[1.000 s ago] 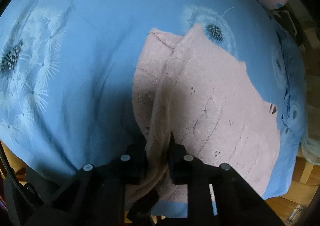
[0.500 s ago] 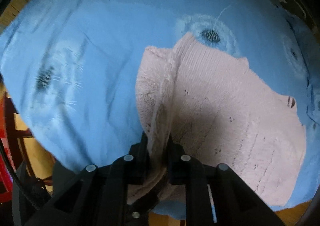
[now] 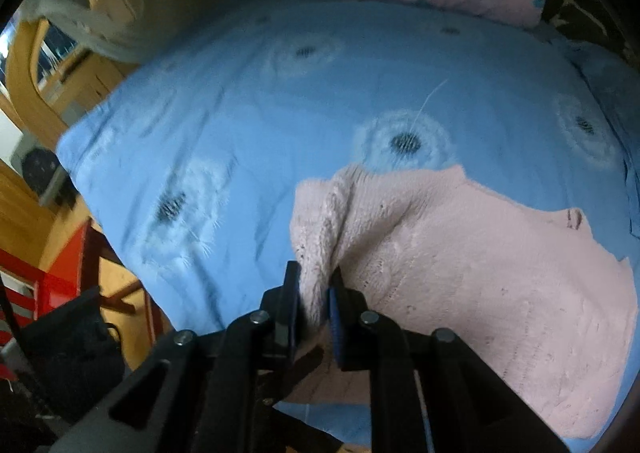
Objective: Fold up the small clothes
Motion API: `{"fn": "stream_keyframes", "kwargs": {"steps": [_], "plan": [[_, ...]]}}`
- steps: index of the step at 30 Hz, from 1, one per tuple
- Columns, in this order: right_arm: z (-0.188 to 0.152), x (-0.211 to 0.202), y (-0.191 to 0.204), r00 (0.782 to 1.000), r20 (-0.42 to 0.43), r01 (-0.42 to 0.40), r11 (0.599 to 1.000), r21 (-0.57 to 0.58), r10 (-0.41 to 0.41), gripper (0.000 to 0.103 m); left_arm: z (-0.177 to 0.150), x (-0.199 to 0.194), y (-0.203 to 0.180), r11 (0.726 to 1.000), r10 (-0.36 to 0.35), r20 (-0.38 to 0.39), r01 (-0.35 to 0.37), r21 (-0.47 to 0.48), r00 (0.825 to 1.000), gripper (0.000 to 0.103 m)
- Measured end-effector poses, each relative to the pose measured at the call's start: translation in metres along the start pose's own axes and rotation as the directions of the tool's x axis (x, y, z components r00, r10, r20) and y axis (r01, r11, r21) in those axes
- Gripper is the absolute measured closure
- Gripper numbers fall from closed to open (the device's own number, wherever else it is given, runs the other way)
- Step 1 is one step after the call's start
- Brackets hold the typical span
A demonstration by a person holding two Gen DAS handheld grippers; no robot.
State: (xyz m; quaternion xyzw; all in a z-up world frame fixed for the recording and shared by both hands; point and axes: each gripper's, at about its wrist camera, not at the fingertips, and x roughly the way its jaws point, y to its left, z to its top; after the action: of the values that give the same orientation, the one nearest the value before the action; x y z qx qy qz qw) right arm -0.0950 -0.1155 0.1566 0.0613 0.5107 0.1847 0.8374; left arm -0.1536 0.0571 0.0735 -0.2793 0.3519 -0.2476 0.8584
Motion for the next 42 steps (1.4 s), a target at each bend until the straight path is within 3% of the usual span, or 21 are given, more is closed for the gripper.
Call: {"fn": "stream_keyframes", "kwargs": {"steps": [3,8,10,12,13,15,18,21,22,23,27,29,31,33,34,37,38,41,42], "plan": [[-0.008,-0.004,0.002,0.999,0.028,-0.031,1.000,0.003,0.031,0.094,0.001,0.004,-0.007,0.999,0.014,-0.011,-0.014,0.031,1.000,0.101],[-0.010,0.006,-0.001,0.999,0.053,-0.011,1.000,0.022,0.010,0.094,0.005,0.009,-0.008,0.998,0.027,-0.011,-0.026,0.055,1.000,0.102],[-0.006,0.010,-0.010,0.999,0.048,-0.013,0.997,0.078,0.009,0.083,0.000,0.006,-0.005,0.998,0.027,-0.013,-0.026,0.049,1.000,0.102],[-0.001,0.019,-0.015,1.000,0.022,0.018,0.994,0.103,-0.020,0.052,-0.004,0.006,0.000,0.999,0.015,-0.017,-0.015,0.034,1.000,0.102],[0.004,0.023,-0.019,0.999,0.001,0.038,0.993,0.111,-0.038,0.045,-0.005,0.005,0.004,1.000,0.008,-0.015,-0.007,0.021,1.000,0.102],[0.008,0.031,-0.021,0.998,-0.036,0.054,0.993,0.107,-0.050,0.027,-0.009,0.005,0.017,0.999,-0.009,-0.009,0.009,-0.036,1.000,0.102],[0.011,0.043,-0.014,0.993,-0.094,0.072,0.995,0.065,-0.066,0.026,-0.017,0.004,0.050,0.977,-0.031,-0.004,0.029,-0.213,1.000,0.101],[0.015,0.062,-0.002,0.982,-0.166,0.092,0.995,0.029,-0.086,0.026,-0.037,0.006,0.083,0.894,-0.092,-0.013,0.077,-0.440,0.996,0.101],[0.018,0.071,0.002,0.978,-0.187,0.097,0.995,0.015,-0.093,0.026,-0.044,0.009,0.086,0.878,-0.117,-0.025,0.092,-0.470,0.993,0.101],[0.020,0.080,0.006,0.973,-0.207,0.106,0.994,-0.003,-0.104,0.026,-0.046,0.009,0.083,0.882,-0.124,-0.032,0.095,-0.462,0.992,0.101],[0.039,0.123,0.014,0.939,-0.278,0.193,0.979,-0.065,-0.204,0.027,-0.045,0.010,0.069,0.914,-0.146,-0.047,0.116,-0.390,0.988,0.101],[0.050,0.137,0.019,0.924,-0.297,0.217,0.970,-0.109,-0.240,0.027,-0.044,0.012,0.073,0.911,-0.149,-0.052,0.116,-0.396,0.987,0.101],[0.058,0.153,0.032,0.894,-0.324,0.257,0.946,-0.200,-0.311,0.027,-0.045,0.014,0.079,0.899,-0.162,-0.059,0.123,-0.421,0.985,0.101],[0.057,0.160,0.053,0.868,-0.315,0.285,0.904,-0.318,-0.384,0.028,-0.043,0.015,0.082,0.896,-0.176,-0.063,0.133,-0.424,0.982,0.101],[0.055,0.161,0.062,0.868,-0.306,0.274,0.890,-0.364,-0.392,0.027,-0.041,0.018,0.082,0.898,-0.177,-0.065,0.134,-0.419,0.982,0.101],[0.036,0.168,0.093,0.848,-0.262,0.275,0.805,-0.525,-0.461,0.015,-0.036,0.021,0.079,0.907,-0.178,-0.073,0.135,-0.399,0.981,0.101],[0.031,0.173,0.096,0.829,-0.248,0.308,0.778,-0.547,-0.502,0.014,-0.036,0.022,0.079,0.908,-0.179,-0.075,0.135,-0.398,0.981,0.101],[0.027,0.191,0.087,0.726,-0.204,0.482,0.698,-0.529,-0.656,0.014,-0.031,0.024,0.077,0.907,-0.182,-0.076,0.137,-0.399,0.980,0.101],[0.029,0.195,0.077,0.706,-0.211,0.526,0.700,-0.484,-0.676,0.014,-0.030,0.024,0.077,0.906,-0.184,-0.075,0.139,-0.400,0.980,0.101]]}}
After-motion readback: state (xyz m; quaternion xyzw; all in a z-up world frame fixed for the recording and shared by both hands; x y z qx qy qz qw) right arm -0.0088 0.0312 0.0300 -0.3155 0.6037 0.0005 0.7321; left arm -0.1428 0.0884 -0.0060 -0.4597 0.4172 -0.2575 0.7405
